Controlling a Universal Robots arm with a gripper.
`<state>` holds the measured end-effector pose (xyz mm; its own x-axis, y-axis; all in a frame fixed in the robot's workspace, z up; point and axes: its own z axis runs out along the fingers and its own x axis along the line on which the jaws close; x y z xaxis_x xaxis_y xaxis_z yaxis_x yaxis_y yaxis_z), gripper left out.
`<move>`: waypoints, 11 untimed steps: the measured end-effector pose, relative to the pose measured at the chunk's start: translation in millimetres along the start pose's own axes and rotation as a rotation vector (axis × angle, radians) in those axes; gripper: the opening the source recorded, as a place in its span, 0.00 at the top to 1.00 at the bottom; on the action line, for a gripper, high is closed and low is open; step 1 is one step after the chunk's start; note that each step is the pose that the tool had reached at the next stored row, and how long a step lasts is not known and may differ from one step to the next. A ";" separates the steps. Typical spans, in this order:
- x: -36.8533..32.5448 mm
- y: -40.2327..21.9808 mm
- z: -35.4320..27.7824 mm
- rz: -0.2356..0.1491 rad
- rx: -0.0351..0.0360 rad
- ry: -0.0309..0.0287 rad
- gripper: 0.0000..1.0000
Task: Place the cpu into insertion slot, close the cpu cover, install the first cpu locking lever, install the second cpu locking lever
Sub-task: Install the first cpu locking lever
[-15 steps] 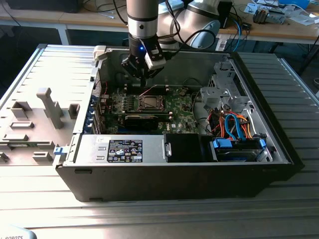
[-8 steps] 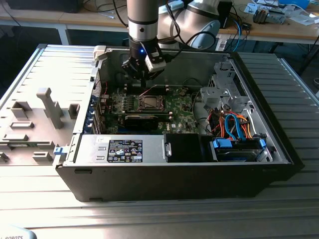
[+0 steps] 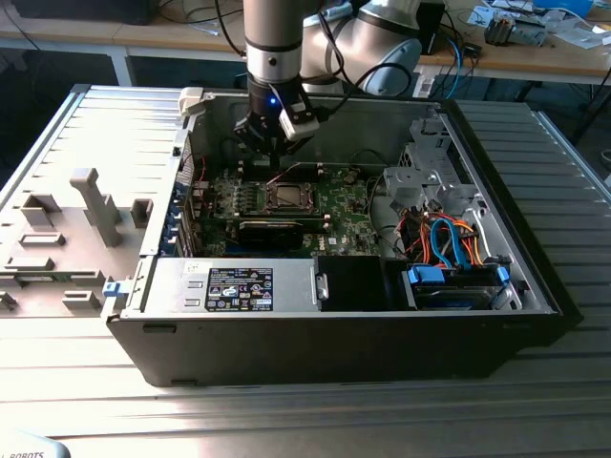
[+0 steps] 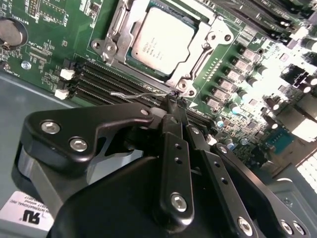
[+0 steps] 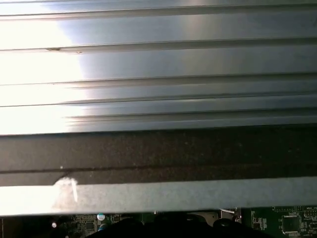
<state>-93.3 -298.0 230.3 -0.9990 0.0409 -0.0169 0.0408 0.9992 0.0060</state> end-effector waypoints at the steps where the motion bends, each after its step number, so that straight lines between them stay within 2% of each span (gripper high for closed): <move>1: 0.0 0.2 1.0 0.000 -0.0005 -0.0001 0.89; 5: -0.1 1.3 6.4 0.000 -0.0018 0.0000 0.89; 8: 0.0 1.4 8.2 0.000 -0.0103 0.0004 0.89; 11: 0.0 1.4 9.9 -0.002 -0.0124 0.0005 0.89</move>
<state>-93.1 -296.6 220.4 -0.9991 0.0387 -0.0164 0.0384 0.9991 0.0183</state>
